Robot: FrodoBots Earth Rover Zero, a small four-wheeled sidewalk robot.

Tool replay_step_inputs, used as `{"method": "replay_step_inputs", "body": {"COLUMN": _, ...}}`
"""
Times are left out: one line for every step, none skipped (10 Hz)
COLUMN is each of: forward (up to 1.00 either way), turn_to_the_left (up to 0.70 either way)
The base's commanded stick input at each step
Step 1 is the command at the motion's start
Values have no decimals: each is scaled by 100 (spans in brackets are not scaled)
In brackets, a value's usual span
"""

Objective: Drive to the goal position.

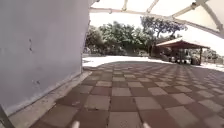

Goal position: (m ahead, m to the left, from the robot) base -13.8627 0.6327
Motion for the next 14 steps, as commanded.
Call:
{"method": "replay_step_inputs", "body": {"forward": 0, "turn_to_the_left": 0}}
{"method": "replay_step_inputs", "body": {"forward": 0, "turn_to_the_left": 0}}
{"method": "replay_step_inputs", "body": {"forward": 0, "turn_to_the_left": 0}}
{"method": "replay_step_inputs", "body": {"forward": 0, "turn_to_the_left": 0}}
{"method": "replay_step_inputs", "body": {"forward": 21, "turn_to_the_left": 0}}
{"method": "replay_step_inputs", "body": {"forward": 68, "turn_to_the_left": 0}}
{"method": "replay_step_inputs", "body": {"forward": 70, "turn_to_the_left": -4}}
{"method": "replay_step_inputs", "body": {"forward": 70, "turn_to_the_left": -35}}
{"method": "replay_step_inputs", "body": {"forward": 70, "turn_to_the_left": -35}}
{"method": "replay_step_inputs", "body": {"forward": 70, "turn_to_the_left": -35}}
{"method": "replay_step_inputs", "body": {"forward": 70, "turn_to_the_left": -35}}
{"method": "replay_step_inputs", "body": {"forward": 70, "turn_to_the_left": -35}}
{"method": "replay_step_inputs", "body": {"forward": 70, "turn_to_the_left": -35}}
{"method": "replay_step_inputs", "body": {"forward": 70, "turn_to_the_left": -35}}
